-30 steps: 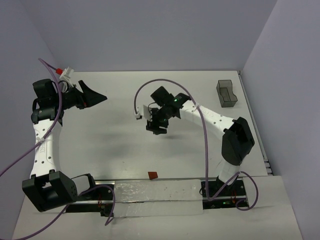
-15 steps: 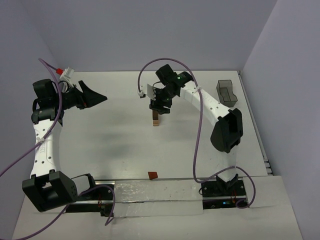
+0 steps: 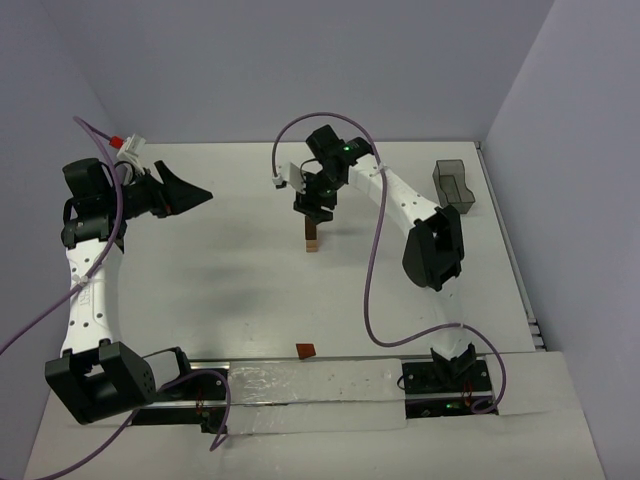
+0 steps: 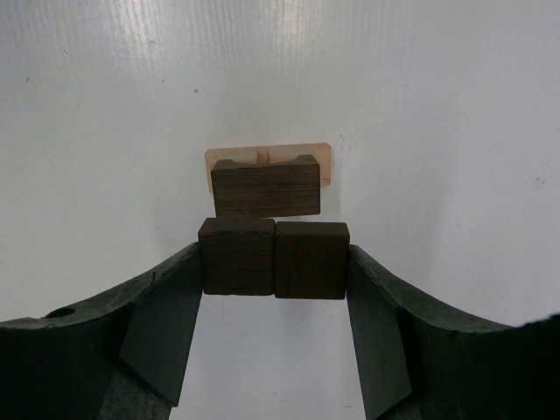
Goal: Build the wood block tower
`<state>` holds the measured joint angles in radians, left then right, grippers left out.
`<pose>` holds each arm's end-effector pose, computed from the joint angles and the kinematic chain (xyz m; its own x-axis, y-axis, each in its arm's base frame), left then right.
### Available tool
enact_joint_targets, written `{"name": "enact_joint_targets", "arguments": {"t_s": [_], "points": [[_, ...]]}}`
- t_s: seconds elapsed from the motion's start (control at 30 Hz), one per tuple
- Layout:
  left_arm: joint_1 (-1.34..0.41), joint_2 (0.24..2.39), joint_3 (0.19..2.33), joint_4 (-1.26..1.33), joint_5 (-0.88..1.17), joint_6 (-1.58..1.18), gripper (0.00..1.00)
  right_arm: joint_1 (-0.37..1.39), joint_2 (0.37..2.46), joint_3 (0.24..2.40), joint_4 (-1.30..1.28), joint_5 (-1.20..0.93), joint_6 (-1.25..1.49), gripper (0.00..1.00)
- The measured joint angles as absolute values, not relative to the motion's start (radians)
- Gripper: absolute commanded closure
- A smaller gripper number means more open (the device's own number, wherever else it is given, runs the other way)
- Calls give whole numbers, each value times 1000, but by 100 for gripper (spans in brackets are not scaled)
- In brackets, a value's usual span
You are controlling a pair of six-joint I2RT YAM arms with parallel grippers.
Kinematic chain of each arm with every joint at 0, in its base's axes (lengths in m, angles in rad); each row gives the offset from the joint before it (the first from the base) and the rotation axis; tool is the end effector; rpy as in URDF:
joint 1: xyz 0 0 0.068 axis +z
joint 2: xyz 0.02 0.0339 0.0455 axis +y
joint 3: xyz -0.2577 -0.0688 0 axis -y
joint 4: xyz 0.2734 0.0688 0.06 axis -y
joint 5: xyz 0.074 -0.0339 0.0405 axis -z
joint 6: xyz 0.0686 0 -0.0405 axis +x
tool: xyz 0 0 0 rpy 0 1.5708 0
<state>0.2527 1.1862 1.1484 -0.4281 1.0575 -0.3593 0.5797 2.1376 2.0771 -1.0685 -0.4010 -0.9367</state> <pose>0.3006 0.0159 0.3536 -0.6290 -0.3407 -0.6988 0.4376 0.5878 -0.6805 0.3982 0.2928 0.2503 0.0707 -0.8402 -0.5376 -0.9908 0.0033 -0.1354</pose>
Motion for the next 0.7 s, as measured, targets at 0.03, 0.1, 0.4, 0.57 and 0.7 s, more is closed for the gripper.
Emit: {"name": "enact_joint_targets", "arguments": {"t_s": [0.03,0.1,0.4,0.57,0.7], "points": [[253,1186,1148,-426,1058,-360,1,580,2140,2077,-1069,-404,-937,52],[253,1186,1148,-423,1059,-362,1,580,2147,2080,-1070,-411,-937,52],[278,1186,1147,-409,1060,-385,1,580,2170,2098,-1082,-432,-939,53],[279,1188,1144,-401,1068,-393,1,580,2174,2098,-1086,-431,-948,53],[279,1189,1140,-399,1074,-399,1,580,2183,2098,-1087,-431,-955,53]]}}
